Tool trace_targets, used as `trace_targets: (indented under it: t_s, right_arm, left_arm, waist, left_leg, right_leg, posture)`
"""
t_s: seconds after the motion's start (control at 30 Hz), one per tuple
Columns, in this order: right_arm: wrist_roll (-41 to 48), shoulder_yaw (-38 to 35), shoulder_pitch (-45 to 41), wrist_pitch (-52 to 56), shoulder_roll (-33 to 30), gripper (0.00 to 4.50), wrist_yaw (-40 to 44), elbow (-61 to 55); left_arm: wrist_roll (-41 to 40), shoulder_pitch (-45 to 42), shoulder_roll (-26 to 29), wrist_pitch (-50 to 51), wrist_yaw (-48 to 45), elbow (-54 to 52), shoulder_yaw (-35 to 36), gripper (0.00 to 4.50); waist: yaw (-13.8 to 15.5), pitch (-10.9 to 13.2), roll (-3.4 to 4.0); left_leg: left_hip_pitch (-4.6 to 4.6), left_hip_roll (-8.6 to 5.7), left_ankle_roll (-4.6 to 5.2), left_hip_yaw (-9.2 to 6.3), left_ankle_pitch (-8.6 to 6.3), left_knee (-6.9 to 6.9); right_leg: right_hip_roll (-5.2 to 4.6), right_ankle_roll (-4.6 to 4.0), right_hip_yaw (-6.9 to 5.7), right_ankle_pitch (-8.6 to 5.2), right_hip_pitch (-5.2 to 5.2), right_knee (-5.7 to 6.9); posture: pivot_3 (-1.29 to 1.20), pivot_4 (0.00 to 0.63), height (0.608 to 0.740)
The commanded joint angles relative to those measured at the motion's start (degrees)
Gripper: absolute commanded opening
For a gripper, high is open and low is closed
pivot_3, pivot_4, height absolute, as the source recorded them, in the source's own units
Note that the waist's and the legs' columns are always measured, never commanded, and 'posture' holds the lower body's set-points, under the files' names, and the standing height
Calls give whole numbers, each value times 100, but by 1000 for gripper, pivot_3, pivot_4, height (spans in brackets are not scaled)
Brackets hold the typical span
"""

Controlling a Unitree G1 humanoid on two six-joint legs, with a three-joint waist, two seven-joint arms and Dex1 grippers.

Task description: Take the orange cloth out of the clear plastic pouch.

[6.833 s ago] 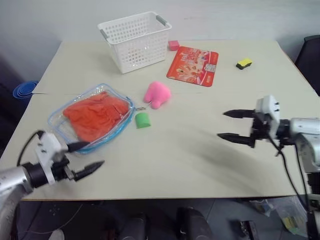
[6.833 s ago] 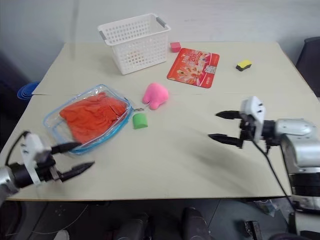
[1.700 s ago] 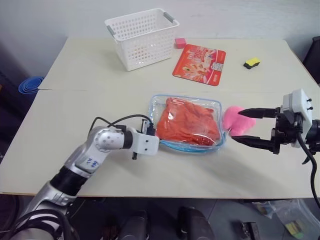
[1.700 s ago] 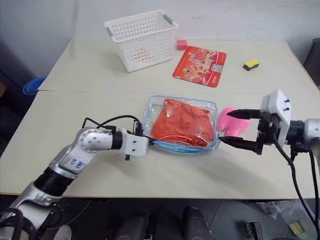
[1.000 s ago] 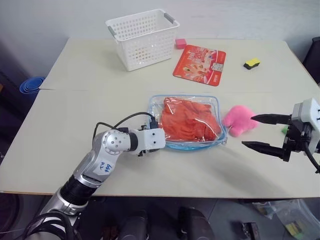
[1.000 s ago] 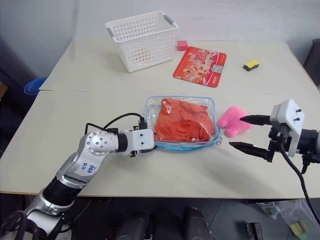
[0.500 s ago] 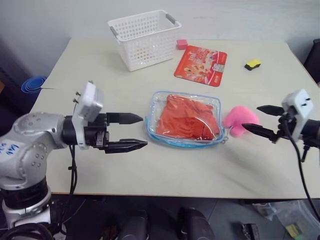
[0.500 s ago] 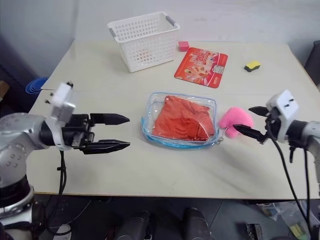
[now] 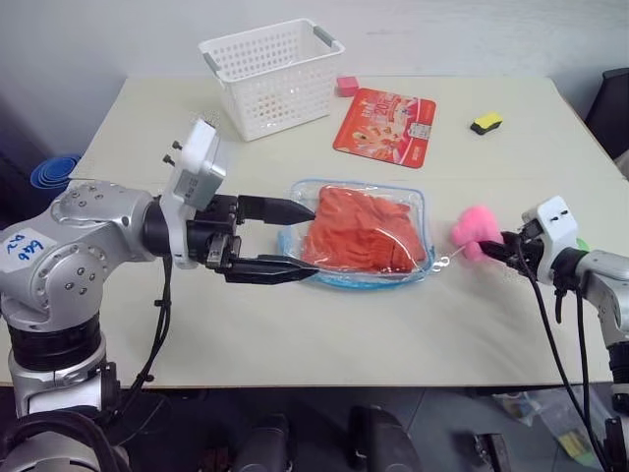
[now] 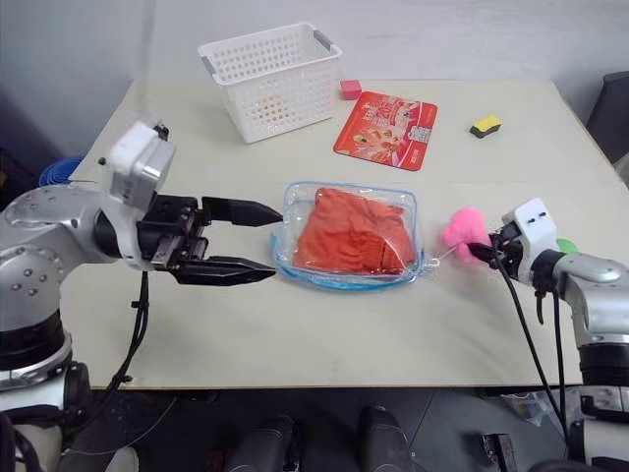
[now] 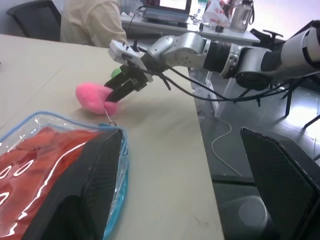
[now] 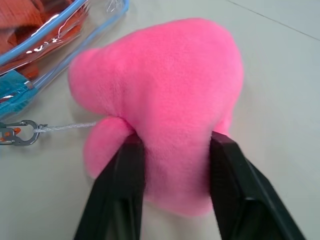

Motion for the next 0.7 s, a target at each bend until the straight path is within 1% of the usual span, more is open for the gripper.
trace_targets:
  t_s: [0.03, 0.1, 0.17, 0.2, 0.3, 0.37, 0.43, 0.57, 0.63, 0.7]
  right_arm:
    - [118, -264, 211, -48, -41, 428, 27, -339]
    - [168, -367, 322, -146, -92, 27, 57, -541]
    - [236, -532, 477, -360, -124, 27, 109, -851]
    - [222, -593, 632, -724, -133, 27, 224, -1100]
    - [460, -869, 1106, -1223, 5, 27, 402, -2051]
    - [441, -846, 1481, -1677, 1, 27, 614, -2611]
    - [468, -789, 1720, -1912, 10, 27, 745, -3073]
    - [358, -482, 1973, -2274, -44, 27, 991, -3699]
    - [-87, -56, 2059, -2859, -99, 27, 1193, -3898]
    - [-726, 489, 2065, -3574, -123, 27, 1306, -3848]
  left_arm:
    - [-23, 70, 128, -282, 59, -26, -41, 3981]
    - [-45, 85, 166, -359, 84, 4, -75, 3981]
    - [-66, 69, 178, -419, 130, 52, -94, 3981]
    - [-71, 59, 181, -442, 153, 78, -108, 3981]
    - [-28, 58, 194, -569, 187, 144, -187, 3981]
    - [1, 42, 175, -645, 229, 199, -253, 3981]
    - [18, 26, 158, -711, 262, 243, -321, 3981]
    - [31, -3, 129, -826, 308, 315, -438, 3981]
    - [51, -30, 87, -893, 330, 374, -519, 3981]
    - [109, -57, 22, -979, 362, 440, -636, 3981]
  waist:
    - [10, 0, 0]
    - [21, 0, 0]
    - [32, 0, 0]
    - [23, 0, 0]
    - [24, 0, 0]
    - [17, 0, 0]
    - [14, 0, -1]
    - [15, 0, -1]
    - [15, 0, -1]
    - [15, 0, -1]
  left_leg:
    - [0, 0, 0, -1, 0, 0]
    - [-1, -2, 0, -2, 0, 0]
    - [-3, -3, 0, -3, 0, 0]
    - [-3, -3, 0, -2, 0, 0]
    - [-3, -1, 0, 0, 0, -3]
    - [-2, 0, -1, 1, -1, -1]
    - [5, 4, -4, 3, -2, -2]
    - [4, 3, -4, 7, -2, 0]
    - [6, 4, -4, 7, -2, 0]
    - [6, 5, -4, 7, -3, 0]
  right_leg:
    - [-3, 0, 0, 0, 0, 0]
    - [-4, 0, 0, 0, 1, -1]
    - [-4, 0, -1, 0, 0, -1]
    - [-3, 0, -1, 0, -1, -2]
    - [-1, 0, 0, 0, -3, 0]
    - [3, 0, 1, 0, -3, 0]
    - [3, 0, 5, 0, 0, 1]
    - [5, 0, 11, 0, -1, 2]
    - [5, 0, 12, 0, -1, 2]
    - [6, 0, 12, 0, -1, 2]
  posture:
    - [0, 150, 740]
    - [0, 150, 740]
    - [0, 150, 740]
    - [0, 150, 740]
    - [0, 150, 740]
    - [0, 150, 740]
    - [0, 150, 740]
    - [0, 150, 740]
    - [0, 150, 740]
    - [0, 150, 740]
